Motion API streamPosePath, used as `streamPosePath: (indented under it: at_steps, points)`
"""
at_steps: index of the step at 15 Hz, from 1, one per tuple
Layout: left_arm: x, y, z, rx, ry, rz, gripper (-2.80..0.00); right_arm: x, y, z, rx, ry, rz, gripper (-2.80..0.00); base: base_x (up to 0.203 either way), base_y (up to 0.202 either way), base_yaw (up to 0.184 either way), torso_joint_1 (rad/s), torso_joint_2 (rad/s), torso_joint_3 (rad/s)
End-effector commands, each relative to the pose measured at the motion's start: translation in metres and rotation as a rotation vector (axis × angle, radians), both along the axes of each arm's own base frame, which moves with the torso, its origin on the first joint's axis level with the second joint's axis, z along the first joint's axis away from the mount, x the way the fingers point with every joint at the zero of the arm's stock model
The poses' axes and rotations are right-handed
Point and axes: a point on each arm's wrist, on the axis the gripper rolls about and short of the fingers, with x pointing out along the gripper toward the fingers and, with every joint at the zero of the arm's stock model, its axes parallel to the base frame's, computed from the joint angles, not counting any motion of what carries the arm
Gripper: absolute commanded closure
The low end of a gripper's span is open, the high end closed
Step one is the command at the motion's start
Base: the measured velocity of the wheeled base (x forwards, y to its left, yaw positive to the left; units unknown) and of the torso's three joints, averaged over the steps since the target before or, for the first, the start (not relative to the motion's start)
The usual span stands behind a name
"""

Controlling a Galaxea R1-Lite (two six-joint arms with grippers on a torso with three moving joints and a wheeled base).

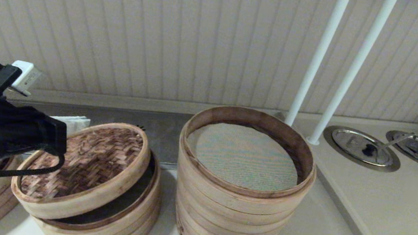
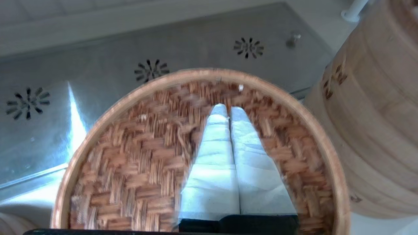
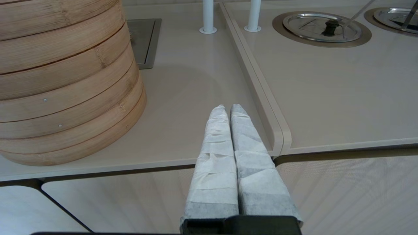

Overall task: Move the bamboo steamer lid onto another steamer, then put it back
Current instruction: Pick up the steamer

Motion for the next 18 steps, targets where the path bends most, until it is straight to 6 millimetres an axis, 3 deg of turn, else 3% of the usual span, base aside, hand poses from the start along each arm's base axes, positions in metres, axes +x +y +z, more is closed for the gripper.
streamPosePath:
  at_steps: [1, 18]
  points:
    - [0.008, -0.001, -0.009, 0.004, 0.034, 0.0, -2.8, 0.0, 0.0, -0.001, 0.0, 0.003, 0.0, 0.0, 0.0, 0.0, 0.0, 0.0, 0.0, 0.0]
    - [0.012, 0.003, -0.044, -0.031, 0.143, 0.026, -2.8, 0.0, 0.0, -0.001, 0.0, 0.003, 0.001, 0.0, 0.0, 0.0, 0.0, 0.0, 0.0, 0.0]
